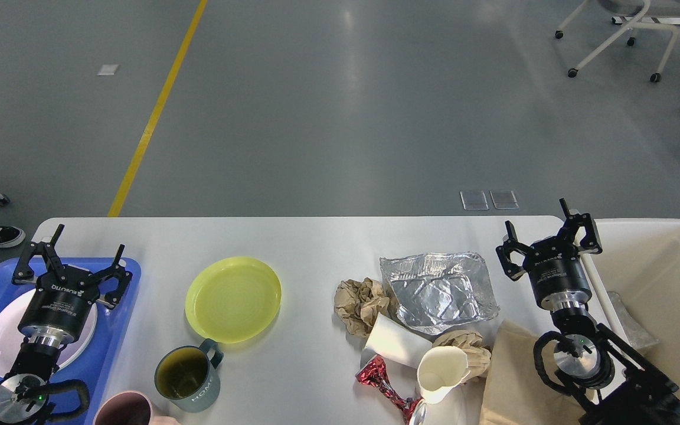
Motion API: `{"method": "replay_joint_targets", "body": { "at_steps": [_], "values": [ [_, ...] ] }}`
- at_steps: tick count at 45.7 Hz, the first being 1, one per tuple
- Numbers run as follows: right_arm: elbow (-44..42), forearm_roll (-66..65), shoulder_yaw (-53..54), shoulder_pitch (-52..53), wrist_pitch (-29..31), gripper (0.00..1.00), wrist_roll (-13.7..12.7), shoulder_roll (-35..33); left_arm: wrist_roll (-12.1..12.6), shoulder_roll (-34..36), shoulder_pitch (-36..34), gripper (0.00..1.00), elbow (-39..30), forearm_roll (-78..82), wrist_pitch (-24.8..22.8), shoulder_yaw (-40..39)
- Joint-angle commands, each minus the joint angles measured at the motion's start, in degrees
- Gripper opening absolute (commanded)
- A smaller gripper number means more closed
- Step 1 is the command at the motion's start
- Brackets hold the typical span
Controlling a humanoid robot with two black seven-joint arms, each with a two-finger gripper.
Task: Tidy desktop
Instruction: 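Lift the left gripper up off the blue tray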
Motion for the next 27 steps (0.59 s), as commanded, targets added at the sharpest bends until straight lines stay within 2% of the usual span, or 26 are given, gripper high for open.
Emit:
{"method": "replay_joint_targets", "body": {
  "at_steps": [1, 27],
  "values": [
    [0.07, 0.01, 0.0, 0.0, 0.01, 1.0, 0.0, 0.0, 0.04, 0.15, 0.05, 0.97, 0.05, -0.03, -0.12, 0.09],
    [-0.02, 0.01, 0.0, 0.0, -0.08, 1.0, 0.0, 0.0, 0.13, 1.55, -0.13, 0.97, 0.32, 0.23, 0.24, 1.15]
  ]
}}
